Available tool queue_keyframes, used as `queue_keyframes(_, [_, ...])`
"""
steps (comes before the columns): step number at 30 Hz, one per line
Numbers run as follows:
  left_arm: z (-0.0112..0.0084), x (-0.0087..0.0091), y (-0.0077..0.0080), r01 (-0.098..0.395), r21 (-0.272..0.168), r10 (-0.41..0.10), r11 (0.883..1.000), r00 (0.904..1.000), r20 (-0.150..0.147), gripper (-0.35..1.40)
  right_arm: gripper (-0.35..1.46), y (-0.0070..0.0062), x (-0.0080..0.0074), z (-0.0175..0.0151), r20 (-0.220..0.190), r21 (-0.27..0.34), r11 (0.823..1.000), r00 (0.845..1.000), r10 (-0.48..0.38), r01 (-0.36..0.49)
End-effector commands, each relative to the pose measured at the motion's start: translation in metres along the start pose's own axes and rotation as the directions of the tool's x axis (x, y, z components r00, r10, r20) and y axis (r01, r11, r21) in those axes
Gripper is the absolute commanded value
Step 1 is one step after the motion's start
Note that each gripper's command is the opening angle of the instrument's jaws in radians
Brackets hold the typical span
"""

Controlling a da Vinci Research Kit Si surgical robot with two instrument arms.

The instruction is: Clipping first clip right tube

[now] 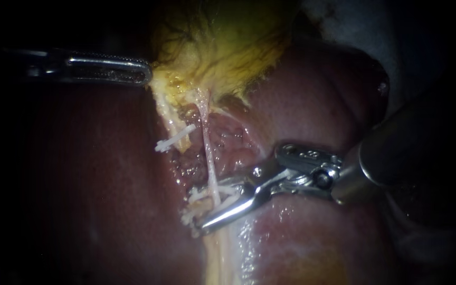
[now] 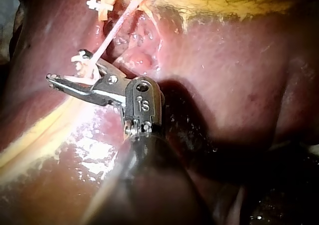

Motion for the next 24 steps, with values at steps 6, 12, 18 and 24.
queue_keyframes(6, [0.0000,0.0000,0.0000,0.000,0.000,0.000,1.000,1.0000,0.000,-0.35,0.51,-0.0008,0.0000,0.0006,0.007,0.076,0.997,1.000,-0.004,0.004])
queue_keyframes(12, [0.0000,0.0000,0.0000,0.000,0.000,0.000,1.000,1.0000,0.000,-0.35,0.44,-0.0011,0.0000,0.0008,0.022,0.108,0.994,1.000,-0.007,0.004])
queue_keyframes(18, [0.0000,0.0000,0.0000,0.000,0.000,0.000,1.000,1.0000,0.000,-0.35,0.08,-0.0005,0.0002,0.0006,0.010,0.091,0.996,1.000,-0.005,0.004])
queue_keyframes(24, [0.0000,0.0000,0.0000,0.000,0.000,0.000,1.000,1.0000,0.000,-0.35,-0.35,-0.0004,0.0003,0.0003,0.006,0.086,0.996,1.000,-0.004,0.003])
